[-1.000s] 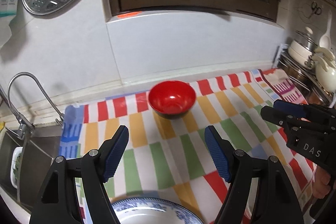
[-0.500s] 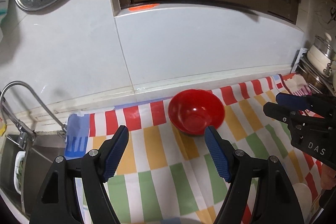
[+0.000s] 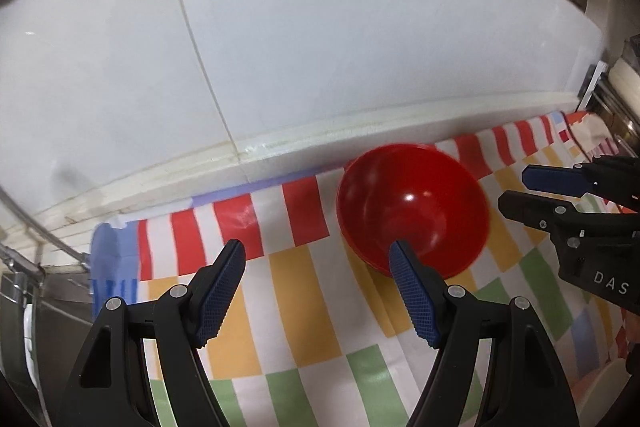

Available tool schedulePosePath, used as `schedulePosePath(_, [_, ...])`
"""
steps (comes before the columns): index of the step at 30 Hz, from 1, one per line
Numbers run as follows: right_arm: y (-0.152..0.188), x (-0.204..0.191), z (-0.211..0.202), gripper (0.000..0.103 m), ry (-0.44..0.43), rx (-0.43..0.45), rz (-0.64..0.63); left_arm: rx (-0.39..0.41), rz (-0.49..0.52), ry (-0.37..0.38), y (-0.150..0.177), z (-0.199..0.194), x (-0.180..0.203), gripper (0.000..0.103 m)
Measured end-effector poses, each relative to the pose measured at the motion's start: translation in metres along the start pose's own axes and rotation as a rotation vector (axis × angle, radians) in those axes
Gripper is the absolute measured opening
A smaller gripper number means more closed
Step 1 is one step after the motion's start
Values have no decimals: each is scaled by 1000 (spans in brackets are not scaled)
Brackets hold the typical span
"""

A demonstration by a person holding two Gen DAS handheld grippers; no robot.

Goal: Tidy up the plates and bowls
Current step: 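Close both tools on the rim of the red-and-black bowl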

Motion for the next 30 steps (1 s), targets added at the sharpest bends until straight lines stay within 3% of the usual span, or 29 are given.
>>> schedulePosePath(4, [-1, 4, 23, 36, -40, -44, 13, -57, 1, 26, 1, 26, 0, 72])
schedulePosePath(11, [0, 14, 52, 35, -102, -90, 88, -81, -31, 56, -7, 50, 1, 66])
schedulePosePath(16, [-2, 17, 60, 30, -113, -103, 112, -120, -47, 87, -9, 65, 3, 52])
schedulePosePath(23, [-4, 15, 60, 19, -131, -109, 136, -155, -51, 143, -8, 79, 8, 17])
schedulePosePath(30, [-3, 16, 57, 14, -107, -113, 179, -161, -44, 120, -8, 76, 14, 16])
Point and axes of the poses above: each gripper's, at about its wrist camera, not at the fingertips, and z roughly the way its jaws point, x to its right, y to its underside, the point moved 1 cm from there along z, roughly the way its jaws point, and after that the axes turned 2 degrees about -z, right-handed, at the moved point
